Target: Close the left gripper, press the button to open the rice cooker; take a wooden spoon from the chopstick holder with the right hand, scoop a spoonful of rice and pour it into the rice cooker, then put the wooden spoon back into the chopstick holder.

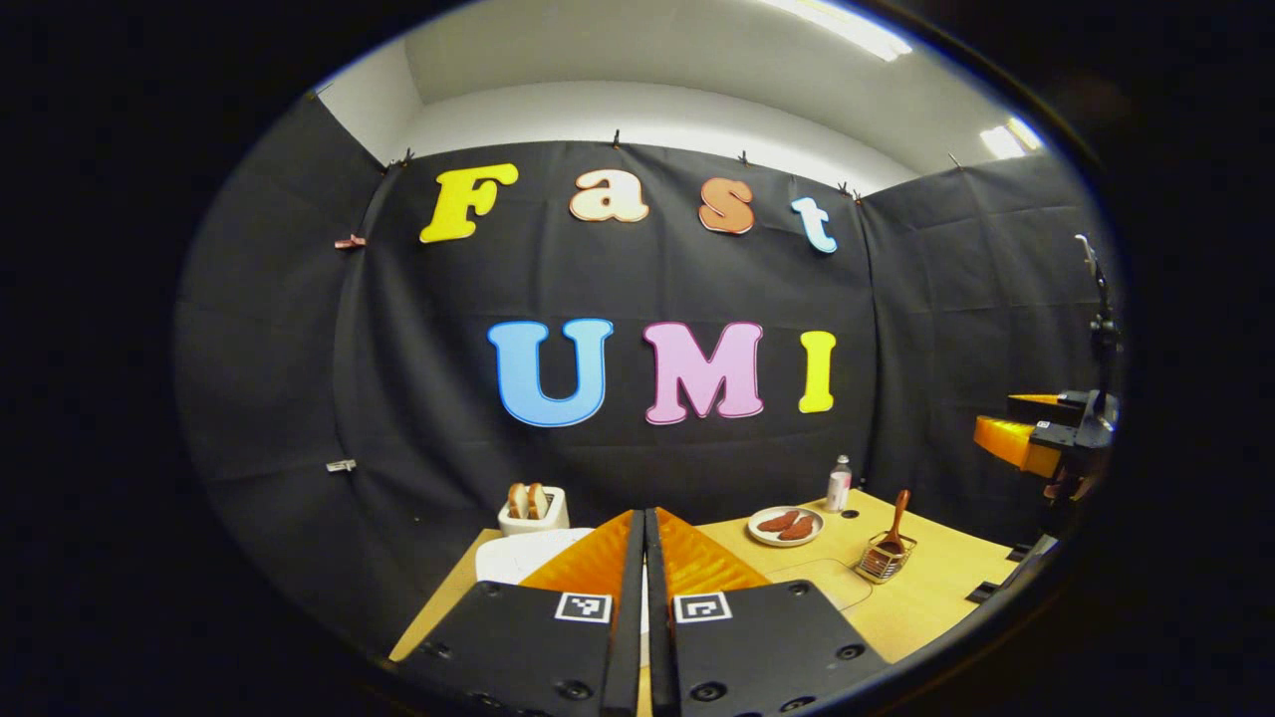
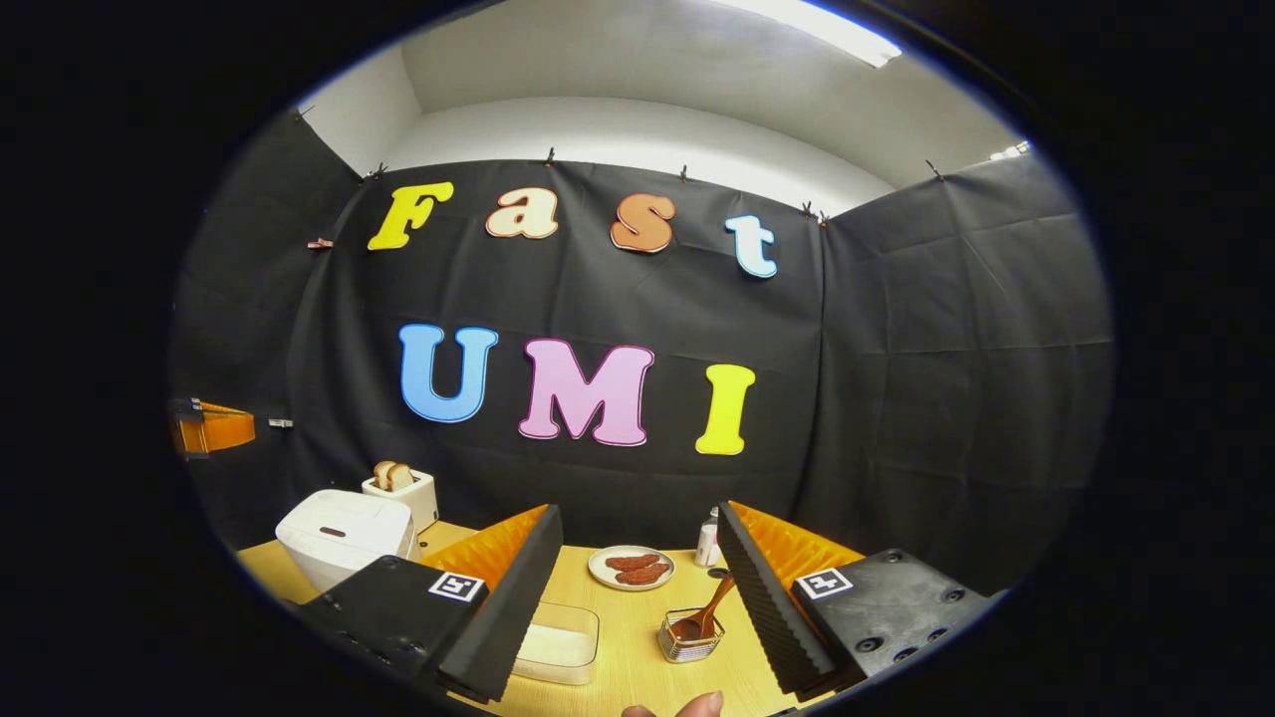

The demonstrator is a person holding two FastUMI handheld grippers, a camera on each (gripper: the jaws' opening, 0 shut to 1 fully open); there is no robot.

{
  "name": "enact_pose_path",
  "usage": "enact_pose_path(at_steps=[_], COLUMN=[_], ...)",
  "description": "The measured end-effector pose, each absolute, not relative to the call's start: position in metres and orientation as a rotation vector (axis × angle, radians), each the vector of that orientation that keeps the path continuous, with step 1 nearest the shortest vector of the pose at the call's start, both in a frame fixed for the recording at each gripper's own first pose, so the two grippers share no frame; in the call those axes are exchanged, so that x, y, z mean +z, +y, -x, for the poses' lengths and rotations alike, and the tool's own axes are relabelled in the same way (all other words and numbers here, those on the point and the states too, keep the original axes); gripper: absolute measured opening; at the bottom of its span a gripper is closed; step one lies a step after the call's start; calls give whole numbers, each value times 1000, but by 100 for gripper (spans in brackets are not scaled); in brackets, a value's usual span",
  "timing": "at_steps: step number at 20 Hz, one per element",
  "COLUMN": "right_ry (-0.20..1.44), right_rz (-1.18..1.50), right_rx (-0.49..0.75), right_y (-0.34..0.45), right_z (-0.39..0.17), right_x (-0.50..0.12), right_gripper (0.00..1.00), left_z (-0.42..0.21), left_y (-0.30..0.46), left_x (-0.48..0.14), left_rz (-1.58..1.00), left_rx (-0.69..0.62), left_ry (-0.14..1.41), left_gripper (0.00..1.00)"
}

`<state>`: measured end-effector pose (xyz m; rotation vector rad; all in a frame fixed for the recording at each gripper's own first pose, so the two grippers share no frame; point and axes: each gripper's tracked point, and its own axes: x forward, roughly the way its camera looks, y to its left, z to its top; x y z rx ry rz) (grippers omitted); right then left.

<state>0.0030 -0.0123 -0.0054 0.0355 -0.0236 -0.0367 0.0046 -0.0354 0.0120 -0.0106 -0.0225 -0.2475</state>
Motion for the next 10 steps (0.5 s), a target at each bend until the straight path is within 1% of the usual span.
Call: enact_pose_path(at_steps=[6, 10], right_ry=[-4, 12], right_rz=[-34, -25], right_rx=[-54, -70], right_y=[-15, -17], right_z=[-1, 1], right_x=[-12, -17], right_gripper=[98, 98], left_z=[-30, -64], left_y=[-14, -2], left_x=[-11, -46], left_rz=[7, 44], left_rx=[-256, -293], left_ry=[86, 233], left_gripper=[7, 6])
